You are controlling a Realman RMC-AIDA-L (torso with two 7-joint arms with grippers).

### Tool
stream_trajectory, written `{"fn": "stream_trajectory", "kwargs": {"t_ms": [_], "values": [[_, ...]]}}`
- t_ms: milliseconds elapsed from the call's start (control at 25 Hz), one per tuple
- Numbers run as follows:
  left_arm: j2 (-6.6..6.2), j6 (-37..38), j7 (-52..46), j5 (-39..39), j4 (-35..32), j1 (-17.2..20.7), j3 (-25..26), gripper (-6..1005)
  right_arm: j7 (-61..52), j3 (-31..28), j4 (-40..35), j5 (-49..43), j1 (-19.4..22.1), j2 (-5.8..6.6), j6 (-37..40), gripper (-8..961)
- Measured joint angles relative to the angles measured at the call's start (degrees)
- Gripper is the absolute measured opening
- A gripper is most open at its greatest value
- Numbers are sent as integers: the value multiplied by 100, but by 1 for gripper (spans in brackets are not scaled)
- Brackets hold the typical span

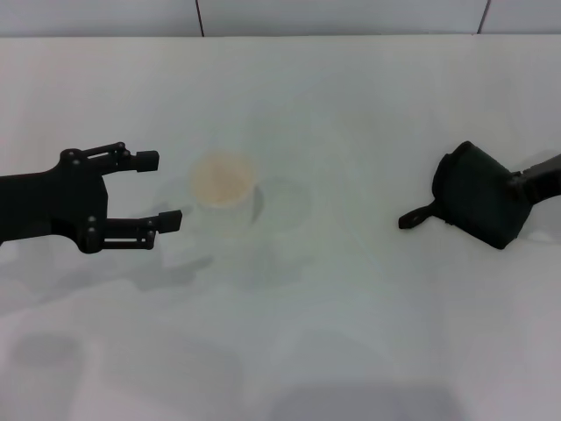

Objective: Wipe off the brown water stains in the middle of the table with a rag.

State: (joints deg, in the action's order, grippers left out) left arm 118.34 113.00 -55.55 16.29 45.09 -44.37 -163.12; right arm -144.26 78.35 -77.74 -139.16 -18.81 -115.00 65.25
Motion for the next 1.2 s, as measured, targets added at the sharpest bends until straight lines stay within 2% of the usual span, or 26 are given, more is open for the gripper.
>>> {"fn": "stream_trajectory", "kwargs": {"t_ms": [320, 440, 640, 880, 1120, 1200], "values": [[-10, 8, 10, 0, 0, -1, 0, 884, 231, -14, -37, 33, -150, 4, 598, 187], [-12, 14, 11, 0, 0, -1, 0, 884, 301, -11, -297, 115, -123, -5, 637, 189], [-23, 25, -1, 0, 0, -1, 0, 884, 511, -13, -859, 410, -13, -5, 738, 289], [-69, 33, -13, 54, 9, 8, 0, 884, 855, -189, -1025, 609, -56, 2, 1126, 408], [-126, 107, -154, 182, 213, -20, 0, 884, 1953, -716, -1032, 1439, -24, 0, 1866, 605], [-127, 142, -211, 265, 331, -34, -2, 884, 2390, -831, -994, 1762, 38, 0, 1957, 834]]}}
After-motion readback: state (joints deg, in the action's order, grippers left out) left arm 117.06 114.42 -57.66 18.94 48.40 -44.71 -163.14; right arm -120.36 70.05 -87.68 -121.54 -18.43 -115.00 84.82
